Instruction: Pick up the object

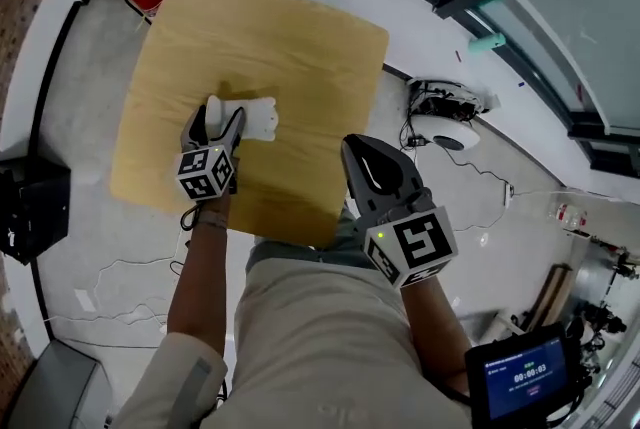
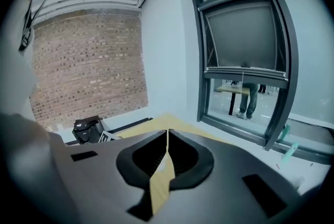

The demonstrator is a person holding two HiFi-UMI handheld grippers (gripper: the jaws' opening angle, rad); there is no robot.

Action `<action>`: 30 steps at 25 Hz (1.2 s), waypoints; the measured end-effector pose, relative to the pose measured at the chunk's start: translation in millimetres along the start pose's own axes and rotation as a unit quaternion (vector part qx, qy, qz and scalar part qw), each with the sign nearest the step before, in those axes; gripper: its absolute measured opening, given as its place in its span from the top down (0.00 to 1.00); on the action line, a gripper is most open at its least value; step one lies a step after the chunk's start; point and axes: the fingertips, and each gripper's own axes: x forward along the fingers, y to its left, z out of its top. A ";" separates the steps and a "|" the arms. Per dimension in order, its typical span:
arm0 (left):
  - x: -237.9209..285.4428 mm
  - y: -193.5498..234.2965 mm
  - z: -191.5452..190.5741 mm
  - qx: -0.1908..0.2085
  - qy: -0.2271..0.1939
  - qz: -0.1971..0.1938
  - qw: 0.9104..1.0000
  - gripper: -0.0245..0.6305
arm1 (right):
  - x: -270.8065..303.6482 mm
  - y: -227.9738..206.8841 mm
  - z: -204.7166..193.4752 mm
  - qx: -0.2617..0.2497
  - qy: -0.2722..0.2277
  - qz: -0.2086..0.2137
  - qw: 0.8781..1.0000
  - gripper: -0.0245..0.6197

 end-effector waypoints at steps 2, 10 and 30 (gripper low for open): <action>5.5 5.3 -3.1 -0.035 -0.013 -0.002 0.999 0.36 | 9.2 1.9 0.7 -0.001 0.006 0.006 1.000 0.94; 15.6 11.3 3.8 -0.068 -0.029 -0.006 0.997 0.39 | 22.4 7.8 -2.4 -0.013 0.024 0.021 0.999 0.94; -53.5 26.1 63.0 -0.162 -0.139 0.025 0.977 0.63 | 41.3 23.3 3.4 -0.019 0.012 0.086 0.996 0.94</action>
